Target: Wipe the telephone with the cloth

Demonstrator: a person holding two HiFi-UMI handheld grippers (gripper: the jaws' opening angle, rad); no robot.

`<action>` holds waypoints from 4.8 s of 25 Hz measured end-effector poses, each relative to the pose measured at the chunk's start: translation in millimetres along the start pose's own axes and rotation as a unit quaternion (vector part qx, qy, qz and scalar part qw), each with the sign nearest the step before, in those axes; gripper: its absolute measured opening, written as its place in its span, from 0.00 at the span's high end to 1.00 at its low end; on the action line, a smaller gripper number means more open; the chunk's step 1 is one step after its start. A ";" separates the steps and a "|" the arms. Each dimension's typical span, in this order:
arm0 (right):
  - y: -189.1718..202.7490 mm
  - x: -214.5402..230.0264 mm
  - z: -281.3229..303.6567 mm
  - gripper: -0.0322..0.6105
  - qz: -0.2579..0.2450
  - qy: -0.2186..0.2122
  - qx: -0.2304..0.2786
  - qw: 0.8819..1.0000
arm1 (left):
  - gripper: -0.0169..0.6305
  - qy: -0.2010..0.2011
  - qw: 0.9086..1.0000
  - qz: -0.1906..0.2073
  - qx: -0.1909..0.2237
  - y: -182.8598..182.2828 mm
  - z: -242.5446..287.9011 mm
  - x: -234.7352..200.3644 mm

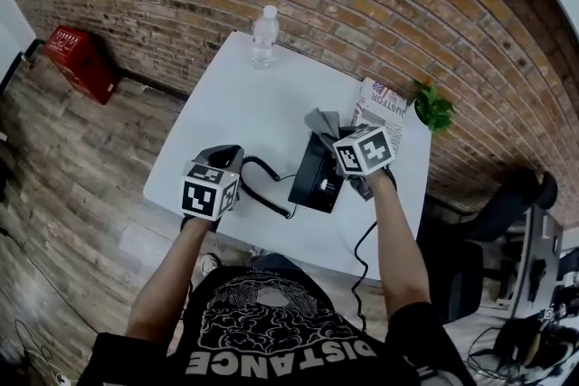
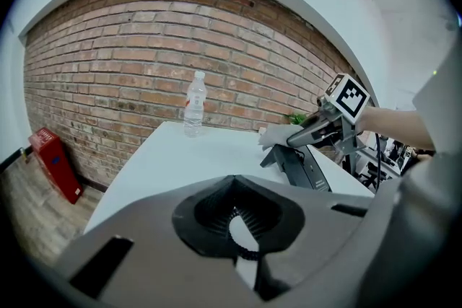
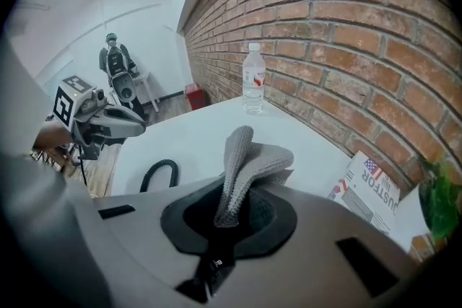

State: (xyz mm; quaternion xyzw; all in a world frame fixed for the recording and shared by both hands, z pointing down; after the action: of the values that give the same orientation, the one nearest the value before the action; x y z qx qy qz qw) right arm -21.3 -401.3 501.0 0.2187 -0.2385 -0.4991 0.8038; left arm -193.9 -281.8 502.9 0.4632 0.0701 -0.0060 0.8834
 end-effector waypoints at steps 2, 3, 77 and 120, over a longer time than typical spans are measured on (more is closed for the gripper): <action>-1.4 -1.3 2.5 0.93 -0.002 -0.002 -0.001 1.000 | 0.97 -0.003 1.000 -0.002 0.002 0.3 -2.2 -2.4; -2.4 -1.9 3.4 0.93 -0.004 -0.002 -0.002 1.000 | 0.97 -0.004 1.000 -0.002 0.003 0.3 -3.3 -3.4; 91.2 -155.6 56.3 0.93 0.092 0.012 0.025 0.995 | 0.97 0.071 0.995 0.061 -0.041 85.5 -86.0 -5.1; 77.6 -192.7 -129.8 0.93 0.104 0.202 0.294 0.928 | 0.97 0.115 0.987 0.109 0.028 27.4 -98.6 40.9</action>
State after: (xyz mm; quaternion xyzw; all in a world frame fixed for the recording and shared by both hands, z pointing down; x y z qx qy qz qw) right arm 36.2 -180.4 412.4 0.5155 -0.2289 -0.2654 0.7819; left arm -163.0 -183.2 464.6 0.4906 0.1202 0.1415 0.8514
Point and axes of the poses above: the fingertips, and each gripper's own axes: z forward along the fingers, x to its right, y out of its underside, the point moved 2 cm from there along -z, backward along the fingers, and after that the axes turned 10 degrees about -y, right-handed, at the moved point
